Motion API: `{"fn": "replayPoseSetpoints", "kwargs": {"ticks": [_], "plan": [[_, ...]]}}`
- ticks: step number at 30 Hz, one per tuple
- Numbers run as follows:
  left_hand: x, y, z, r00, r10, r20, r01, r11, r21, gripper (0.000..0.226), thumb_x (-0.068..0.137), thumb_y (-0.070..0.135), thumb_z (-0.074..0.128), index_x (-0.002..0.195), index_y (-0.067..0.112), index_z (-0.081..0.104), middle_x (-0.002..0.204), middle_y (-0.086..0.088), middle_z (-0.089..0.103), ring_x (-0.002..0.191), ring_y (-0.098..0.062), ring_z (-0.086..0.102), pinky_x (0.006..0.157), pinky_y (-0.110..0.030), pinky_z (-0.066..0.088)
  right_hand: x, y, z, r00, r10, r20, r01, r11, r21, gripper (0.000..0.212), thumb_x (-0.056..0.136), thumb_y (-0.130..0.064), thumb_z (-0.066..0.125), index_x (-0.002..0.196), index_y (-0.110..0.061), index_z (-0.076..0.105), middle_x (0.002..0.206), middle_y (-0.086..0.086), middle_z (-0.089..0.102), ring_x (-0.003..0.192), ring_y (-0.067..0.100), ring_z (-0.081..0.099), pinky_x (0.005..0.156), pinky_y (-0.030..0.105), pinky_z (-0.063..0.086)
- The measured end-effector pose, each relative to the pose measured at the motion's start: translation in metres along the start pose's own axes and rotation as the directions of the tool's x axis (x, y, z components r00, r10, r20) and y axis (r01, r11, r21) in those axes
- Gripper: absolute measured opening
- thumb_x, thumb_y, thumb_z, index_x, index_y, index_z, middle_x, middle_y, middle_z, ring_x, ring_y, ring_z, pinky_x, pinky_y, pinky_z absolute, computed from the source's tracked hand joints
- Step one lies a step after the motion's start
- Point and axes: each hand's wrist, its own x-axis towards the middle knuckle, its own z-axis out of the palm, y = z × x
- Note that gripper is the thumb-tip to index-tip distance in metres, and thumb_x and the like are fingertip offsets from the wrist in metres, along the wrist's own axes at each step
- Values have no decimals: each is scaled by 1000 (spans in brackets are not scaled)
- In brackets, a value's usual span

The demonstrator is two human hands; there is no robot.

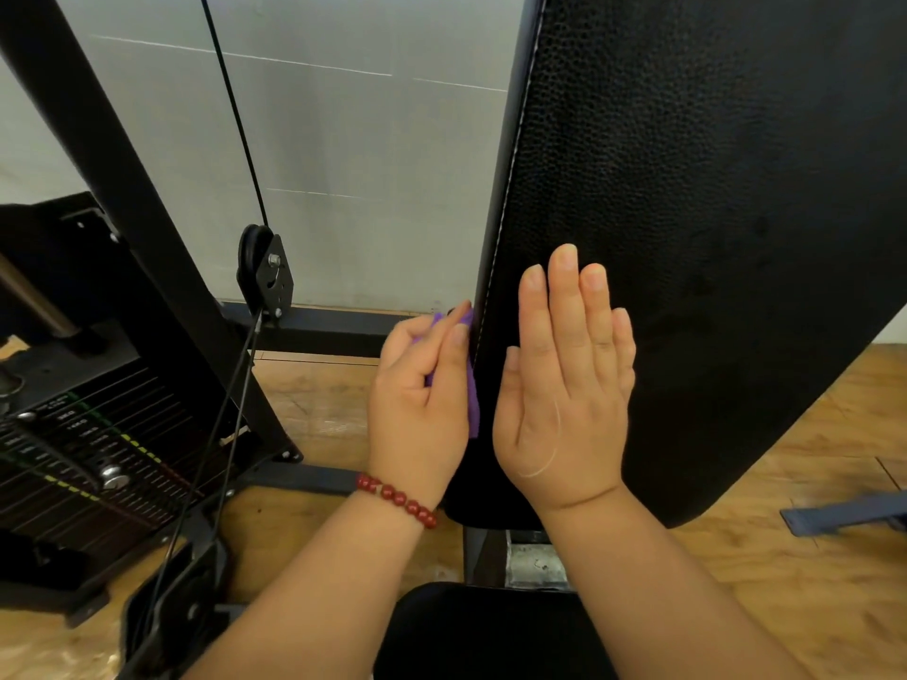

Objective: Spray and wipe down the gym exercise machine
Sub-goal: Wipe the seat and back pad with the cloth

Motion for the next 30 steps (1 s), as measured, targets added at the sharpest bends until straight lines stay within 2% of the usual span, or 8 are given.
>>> {"fn": "replayPoseSetpoints", "kwargs": {"ticks": [2, 5, 8, 14, 17, 20, 26, 30], "plan": [[5, 5, -1, 1000, 5, -4, -5, 1000, 9, 36, 100, 27, 47, 99, 1, 73, 95, -11, 63, 92, 4, 57, 81, -4, 40, -1, 0, 1, 1000, -1, -6, 1, 1000, -13, 53, 101, -20, 30, 151, -7, 17, 156, -3, 15, 150, 15, 3, 122, 37, 8], [16, 19, 4, 993, 87, -79, -88, 996, -7, 25, 102, 21, 48, 111, 16, 70, 99, -10, 65, 95, 9, 58, 84, -3, 38, -1, 1, 2, 1000, -12, -9, 12, 1000, -21, 54, 100, -20, 30, 151, -7, 17, 156, -4, 14, 150, 15, 2, 122, 37, 7], [16, 14, 9, 985, 138, -105, -138, 990, 5, 27, 100, 19, 47, 118, 14, 67, 100, -7, 62, 91, 14, 56, 81, -2, 39, -1, 1, 2, 1000, -14, -11, 14, 1000, -22, 53, 100, -19, 30, 151, -6, 19, 155, -3, 15, 150, 15, 2, 122, 37, 7], [0, -11, 3, 1000, 26, -15, -27, 1000, -12, 41, 99, 35, 44, 115, 7, 70, 102, -5, 61, 95, 1, 58, 84, -11, 45, -2, 0, 3, 1000, -16, -16, 15, 999, -47, 53, 102, -22, 28, 152, -8, 17, 156, -4, 13, 150, 15, 1, 122, 38, 7], [5, -7, -3, 999, 38, -4, -38, 999, 6, 33, 99, 25, 48, 105, 4, 73, 96, -5, 62, 92, 5, 57, 85, -17, 48, -1, 0, 3, 1000, -14, -14, 14, 999, -52, 54, 101, -22, 28, 151, -7, 17, 155, -6, 12, 150, 14, 0, 122, 37, 6], [19, 1, -3, 996, 83, -39, -82, 996, 27, 24, 100, 18, 50, 107, 12, 72, 96, 4, 63, 92, 12, 57, 82, -8, 44, -2, 0, 2, 1000, -24, -7, 23, 999, -46, 54, 101, -22, 28, 151, -7, 14, 155, -6, 12, 150, 14, 0, 122, 36, 6], [9, -19, 6, 1000, -24, 1, 24, 998, -57, 35, 96, 35, 47, 105, 15, 73, 96, 5, 63, 92, -1, 61, 81, -13, 48, -4, 1, 4, 1000, -26, -14, 25, 998, -63, 53, 101, -22, 28, 151, -7, 14, 156, -5, 13, 150, 14, 1, 122, 36, 6], [10, -25, -2, 981, -160, 112, 168, 984, -61, 22, 97, 35, 49, 91, 32, 70, 92, 4, 65, 88, -5, 64, 79, -23, 53, -4, 0, 5, 1000, -28, -13, 27, 998, -64, 52, 103, -23, 25, 151, -6, 13, 156, -6, 11, 150, 15, 0, 122, 37, 6]]}}
